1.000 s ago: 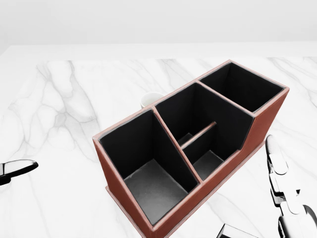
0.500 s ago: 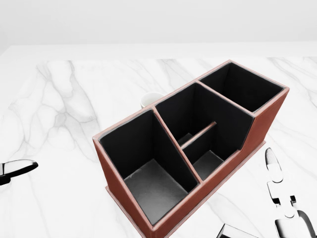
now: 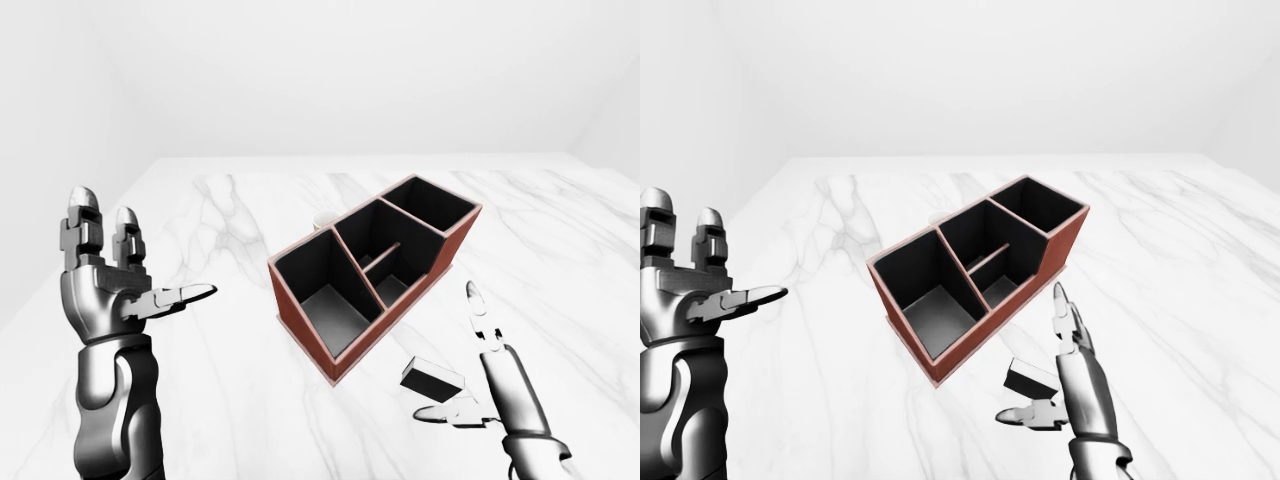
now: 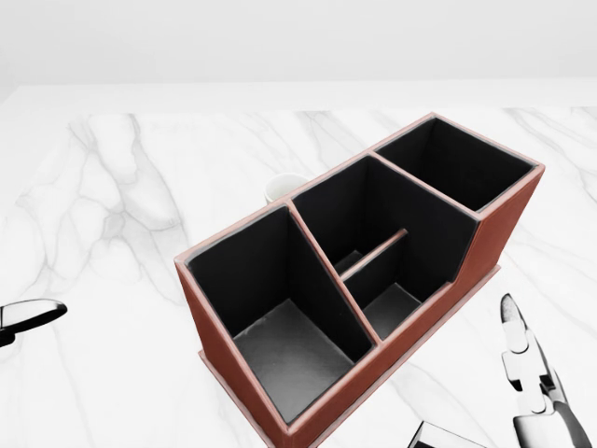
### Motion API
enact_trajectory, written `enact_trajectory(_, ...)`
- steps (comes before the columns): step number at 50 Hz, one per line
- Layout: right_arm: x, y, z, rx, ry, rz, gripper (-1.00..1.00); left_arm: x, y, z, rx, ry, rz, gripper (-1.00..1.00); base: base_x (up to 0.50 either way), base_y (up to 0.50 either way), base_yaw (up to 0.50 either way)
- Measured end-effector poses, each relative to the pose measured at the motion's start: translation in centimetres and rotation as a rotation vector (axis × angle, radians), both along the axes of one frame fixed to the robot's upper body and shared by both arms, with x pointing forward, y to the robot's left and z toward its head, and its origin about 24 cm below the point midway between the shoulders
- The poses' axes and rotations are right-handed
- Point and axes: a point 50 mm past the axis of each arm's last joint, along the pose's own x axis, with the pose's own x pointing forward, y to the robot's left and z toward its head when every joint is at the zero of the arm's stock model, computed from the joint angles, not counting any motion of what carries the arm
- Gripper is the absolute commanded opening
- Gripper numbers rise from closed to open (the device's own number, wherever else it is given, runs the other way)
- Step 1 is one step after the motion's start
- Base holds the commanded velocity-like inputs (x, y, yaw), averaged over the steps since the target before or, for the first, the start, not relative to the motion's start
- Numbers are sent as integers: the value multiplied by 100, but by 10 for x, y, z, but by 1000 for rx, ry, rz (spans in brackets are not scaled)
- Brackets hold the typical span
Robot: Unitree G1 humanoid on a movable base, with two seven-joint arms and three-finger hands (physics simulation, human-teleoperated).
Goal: Pick up the book and place it in the left compartment of the caddy.
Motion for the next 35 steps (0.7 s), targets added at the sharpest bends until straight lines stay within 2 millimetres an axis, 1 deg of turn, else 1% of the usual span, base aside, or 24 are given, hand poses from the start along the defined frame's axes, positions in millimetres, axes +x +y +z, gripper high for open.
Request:
enact_trajectory(8, 1, -4, -6, -20, 28, -21, 100, 0, 0, 0, 0, 0, 2, 100, 0, 0, 0)
enact_trajectory(25, 1, -12, -26, -55, 127, -59, 100, 0, 0, 0, 0, 0, 1, 100, 0, 0, 0)
enact_trajectory(35, 0, -15, -34, -77, 165, -75, 100, 0, -1, 0, 1, 2, 0, 100, 0, 0, 0)
